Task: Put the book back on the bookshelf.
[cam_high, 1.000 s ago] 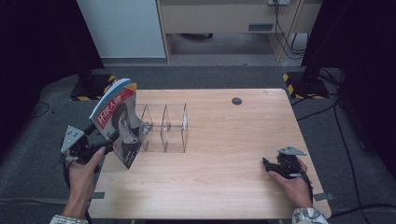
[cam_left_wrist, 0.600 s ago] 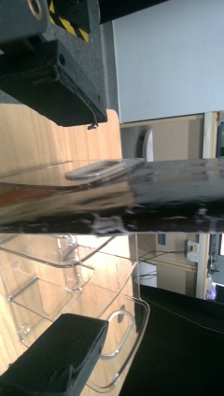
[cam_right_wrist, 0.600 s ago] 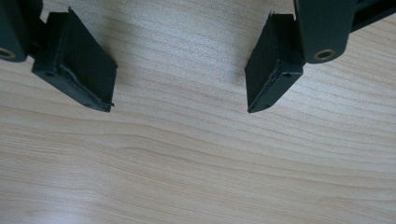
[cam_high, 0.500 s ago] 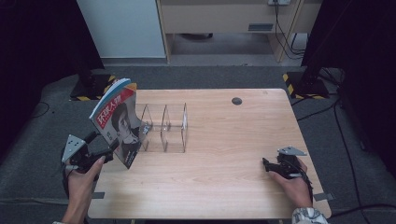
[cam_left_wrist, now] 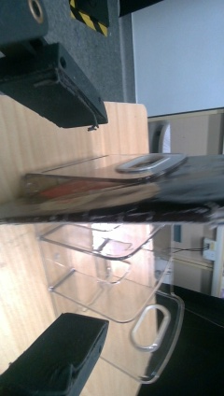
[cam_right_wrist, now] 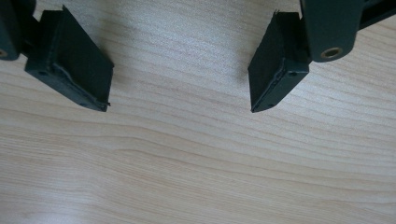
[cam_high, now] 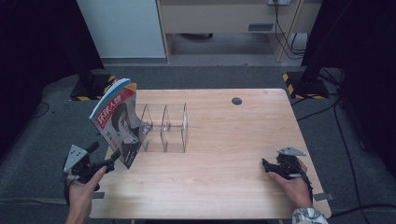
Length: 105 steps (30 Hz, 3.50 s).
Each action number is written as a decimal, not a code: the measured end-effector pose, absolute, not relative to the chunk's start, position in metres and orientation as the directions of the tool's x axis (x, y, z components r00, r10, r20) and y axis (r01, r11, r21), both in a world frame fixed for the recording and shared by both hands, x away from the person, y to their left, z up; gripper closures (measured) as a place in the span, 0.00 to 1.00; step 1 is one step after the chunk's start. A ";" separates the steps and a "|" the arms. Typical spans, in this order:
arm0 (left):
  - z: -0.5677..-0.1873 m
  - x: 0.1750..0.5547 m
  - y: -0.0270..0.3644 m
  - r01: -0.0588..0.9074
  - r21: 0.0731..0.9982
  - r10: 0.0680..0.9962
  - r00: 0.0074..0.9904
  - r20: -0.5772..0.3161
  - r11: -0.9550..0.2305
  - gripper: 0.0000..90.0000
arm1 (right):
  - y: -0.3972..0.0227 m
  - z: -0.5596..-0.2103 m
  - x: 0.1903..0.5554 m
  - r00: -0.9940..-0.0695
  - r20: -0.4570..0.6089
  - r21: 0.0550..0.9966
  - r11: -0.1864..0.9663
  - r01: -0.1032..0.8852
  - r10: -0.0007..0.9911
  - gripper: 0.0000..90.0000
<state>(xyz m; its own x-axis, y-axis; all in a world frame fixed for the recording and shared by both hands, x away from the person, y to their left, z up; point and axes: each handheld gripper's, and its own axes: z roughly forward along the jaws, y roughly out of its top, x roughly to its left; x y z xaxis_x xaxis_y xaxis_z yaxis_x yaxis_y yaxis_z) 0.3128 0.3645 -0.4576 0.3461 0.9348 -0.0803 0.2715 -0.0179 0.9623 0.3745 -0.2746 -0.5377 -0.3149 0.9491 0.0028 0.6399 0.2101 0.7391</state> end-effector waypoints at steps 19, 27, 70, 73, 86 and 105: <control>-0.457 0.282 0.340 0.279 0.957 0.906 0.422 -0.044 -0.084 0.05 | -0.274 -0.538 0.375 -0.315 0.007 0.735 0.209 0.645 0.949 0.21; -0.456 0.279 0.332 0.277 0.956 0.889 0.456 -0.043 -0.096 0.05 | -0.274 -0.538 0.375 -0.314 0.008 0.735 0.208 0.645 0.949 0.21; -0.453 0.327 0.272 0.332 0.924 0.823 0.567 -0.036 -0.189 0.05 | -0.274 -0.538 0.376 -0.313 0.006 0.734 0.209 0.646 0.950 0.20; -0.454 0.331 0.266 0.341 0.918 0.815 0.578 -0.036 -0.201 0.04 | -0.274 -0.538 0.376 -0.313 0.006 0.734 0.208 0.647 0.950 0.19; -0.460 0.351 0.228 0.345 0.904 0.770 0.637 -0.028 -0.252 0.04 | -0.273 -0.539 0.378 -0.304 0.006 0.722 0.207 0.661 0.953 0.09; -0.471 0.357 0.171 0.343 0.873 0.690 0.724 -0.011 -0.346 0.04 | -0.272 -0.539 0.378 -0.310 0.001 0.715 0.217 0.665 0.951 0.06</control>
<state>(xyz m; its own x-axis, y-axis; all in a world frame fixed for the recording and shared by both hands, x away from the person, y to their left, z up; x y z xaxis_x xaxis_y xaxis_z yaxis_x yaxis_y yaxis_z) 0.3566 0.1710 -0.4712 0.7238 0.6900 -0.0106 0.3426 -0.3459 0.8735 0.3780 -0.2718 -0.5392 -0.3105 0.9506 0.0008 0.6649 0.2166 0.7148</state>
